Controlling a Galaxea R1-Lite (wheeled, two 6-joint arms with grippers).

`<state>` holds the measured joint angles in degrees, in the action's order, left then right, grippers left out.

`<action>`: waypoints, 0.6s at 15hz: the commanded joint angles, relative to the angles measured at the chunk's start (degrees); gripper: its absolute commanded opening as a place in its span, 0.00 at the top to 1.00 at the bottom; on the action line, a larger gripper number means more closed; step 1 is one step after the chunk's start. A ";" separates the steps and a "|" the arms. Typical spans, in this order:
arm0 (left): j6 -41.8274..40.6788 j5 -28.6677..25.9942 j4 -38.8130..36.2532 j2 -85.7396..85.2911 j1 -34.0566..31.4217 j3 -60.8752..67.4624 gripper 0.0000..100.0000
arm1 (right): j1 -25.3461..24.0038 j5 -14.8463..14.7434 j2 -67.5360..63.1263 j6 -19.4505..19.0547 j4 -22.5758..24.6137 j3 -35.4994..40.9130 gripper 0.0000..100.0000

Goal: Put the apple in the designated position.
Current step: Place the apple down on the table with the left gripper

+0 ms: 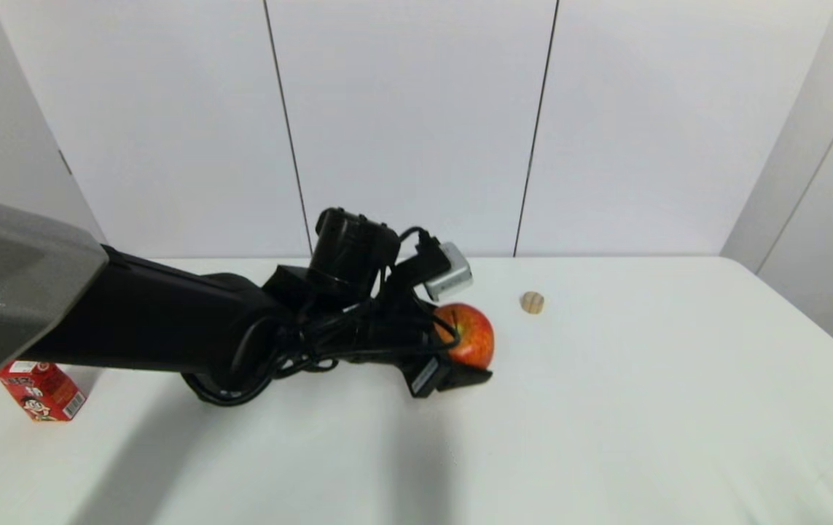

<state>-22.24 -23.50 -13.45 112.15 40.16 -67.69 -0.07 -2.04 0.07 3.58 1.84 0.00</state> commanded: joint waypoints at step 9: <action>0.09 4.87 -2.99 6.15 -25.92 -12.37 1.00 | -0.01 0.01 -0.07 0.02 0.00 0.70 0.00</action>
<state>-21.97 -18.36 -15.76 116.62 17.16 -80.04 -0.07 -2.04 0.07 3.58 1.84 0.00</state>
